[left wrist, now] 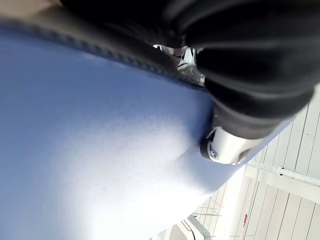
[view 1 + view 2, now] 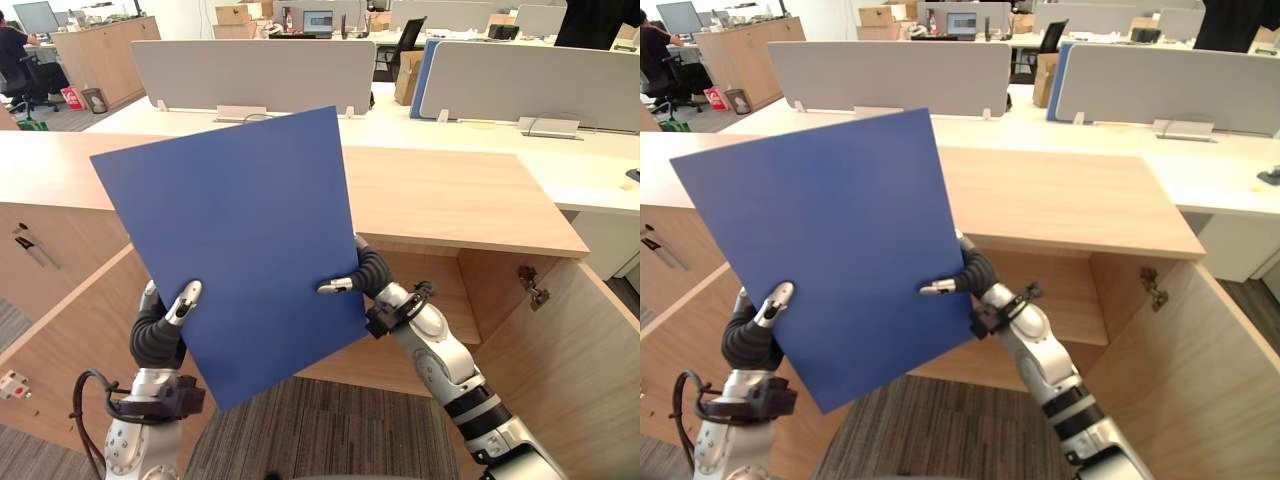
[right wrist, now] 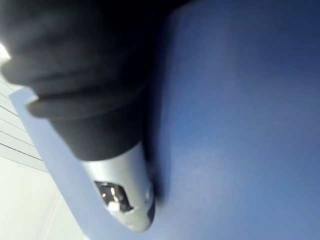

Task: Walk over to the cabinet, pick up the folder, carry it to the office cabinet, place the folder inside the office cabinet, then close the office cabinet door

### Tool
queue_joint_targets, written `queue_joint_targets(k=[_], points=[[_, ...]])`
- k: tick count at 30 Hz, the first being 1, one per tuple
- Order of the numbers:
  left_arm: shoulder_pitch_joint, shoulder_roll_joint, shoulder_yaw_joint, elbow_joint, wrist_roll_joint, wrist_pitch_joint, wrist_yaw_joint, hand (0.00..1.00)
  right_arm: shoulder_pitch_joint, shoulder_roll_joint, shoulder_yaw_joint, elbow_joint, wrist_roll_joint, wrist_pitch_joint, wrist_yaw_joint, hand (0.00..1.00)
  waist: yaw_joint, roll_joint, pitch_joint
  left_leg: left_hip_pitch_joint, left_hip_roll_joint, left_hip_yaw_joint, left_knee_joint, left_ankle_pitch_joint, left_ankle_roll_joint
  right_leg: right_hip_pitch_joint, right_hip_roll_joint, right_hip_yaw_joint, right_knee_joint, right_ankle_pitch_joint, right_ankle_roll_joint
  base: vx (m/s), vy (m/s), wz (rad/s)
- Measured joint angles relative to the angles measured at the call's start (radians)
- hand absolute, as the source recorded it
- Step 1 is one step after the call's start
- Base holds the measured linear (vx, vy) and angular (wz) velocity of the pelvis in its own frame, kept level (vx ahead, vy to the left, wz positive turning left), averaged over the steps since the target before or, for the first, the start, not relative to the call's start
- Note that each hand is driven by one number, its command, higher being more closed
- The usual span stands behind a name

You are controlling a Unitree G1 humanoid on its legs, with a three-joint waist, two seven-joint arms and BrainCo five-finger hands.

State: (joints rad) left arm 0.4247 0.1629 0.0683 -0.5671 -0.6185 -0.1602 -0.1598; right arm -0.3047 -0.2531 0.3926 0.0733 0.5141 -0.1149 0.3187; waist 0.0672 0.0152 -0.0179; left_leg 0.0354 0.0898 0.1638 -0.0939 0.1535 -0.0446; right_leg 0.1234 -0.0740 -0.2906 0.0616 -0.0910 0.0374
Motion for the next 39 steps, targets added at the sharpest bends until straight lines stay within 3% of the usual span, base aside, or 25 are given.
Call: queue_joint_targets(k=[7,8,15,16,19,25,31,34,37,39], points=[[0.0,0.0,0.024,0.0,0.021,0.0,0.0,1.0,0.046,0.044,0.003,0.047,-0.064,0.004,0.0,0.0,0.0,0.0,0.0,-0.002,0.001,-0.003,0.0,0.002,0.0,-0.002,0.0,-0.003,-0.004,0.001,-0.001,0.0,0.0,0.0],[0.0,0.0,0.026,-0.001,0.021,0.0,0.0,1.0,0.048,0.048,0.004,0.049,-0.064,0.006,0.0,1.0,0.0,-0.001,-0.001,-0.002,0.001,-0.003,0.0,0.002,0.0,-0.002,0.0,-0.003,-0.004,0.001,-0.001,0.0,0.0,0.0],[-0.012,0.003,0.046,-0.02,0.036,-0.014,0.003,1.0,0.054,0.038,0.028,0.058,-0.061,0.006,0.006,1.0,0.0,-0.007,-0.004,-0.006,0.002,-0.004,0.0,0.003,0.0,-0.003,0.002,-0.004,-0.004,0.003,-0.003,0.0,0.0,0.0],[-0.012,0.004,0.046,-0.02,0.036,-0.016,0.003,0.0,0.054,0.035,0.03,0.058,-0.059,0.007,0.009,1.0,0.0,-0.008,-0.005,-0.007,0.002,-0.004,0.0,0.003,0.0,-0.003,0.002,-0.004,-0.004,0.003,-0.003,0.0,0.0,0.0],[-0.014,0.01,0.043,-0.022,0.036,-0.025,0.002,0.0,0.054,0.018,0.037,0.058,-0.004,0.016,0.031,1.0,0.0,-0.017,-0.015,-0.016,0.002,-0.006,0.0,0.004,-0.001,-0.011,0.003,-0.006,-0.004,0.004,-0.004,0.0,0.0,0.0],[-0.028,0.013,-0.019,-0.011,-0.011,-0.047,-0.03,0.0,0.056,-0.034,0.092,0.116,0.213,0.079,0.07,1.0,0.001,-0.022,-0.017,-0.016,0.002,-0.008,0.0,0.007,0.0,-0.012,0.002,-0.006,0.001,0.005,-0.005,0.0,0.0,0.0],[-0.06,0.047,-0.095,0.23,-0.113,-0.049,-0.126,0.0,0.121,-0.119,0.101,0.118,0.252,0.133,0.07,1.0,0.004,-0.02,-0.016,-0.018,0.004,-0.01,0.0,0.012,0.001,-0.018,0.003,-0.006,0.007,0.005,-0.004,0.0,0.0,0.0],[-0.072,0.058,-0.14,0.421,-0.185,-0.005,-0.154,0.0,0.176,-0.168,0.092,0.117,0.241,0.151,0.064,1.0,-0.004,-0.02,-0.012,-0.024,0.005,-0.01,0.0,0.013,0.001,-0.027,0.003,-0.005,0.007,0.004,-0.004,0.0,0.0,0.0],[-0.113,0.059,-0.16,0.643,-0.234,0.026,-0.17,0.0,0.222,-0.172,0.025,0.108,0.156,0.153,0.062,1.0,-0.006,-0.019,-0.011,-0.039,0.015,-0.01,0.0,0.013,0.0,-0.038,0.008,-0.005,0.006,0.005,-0.004,0.0,0.0,0.0],[-0.137,0.06,-0.16,0.856,-0.263,0.092,-0.171,0.0,0.243,-0.152,-0.015,0.06,0.106,0.147,0.077,1.0,-0.021,-0.017,-0.006,-0.037,0.013,-0.01,0.0,0.013,-0.001,-0.036,0.012,-0.004,0.006,0.004,-0.004,0.01,-0.009,-0.02]])
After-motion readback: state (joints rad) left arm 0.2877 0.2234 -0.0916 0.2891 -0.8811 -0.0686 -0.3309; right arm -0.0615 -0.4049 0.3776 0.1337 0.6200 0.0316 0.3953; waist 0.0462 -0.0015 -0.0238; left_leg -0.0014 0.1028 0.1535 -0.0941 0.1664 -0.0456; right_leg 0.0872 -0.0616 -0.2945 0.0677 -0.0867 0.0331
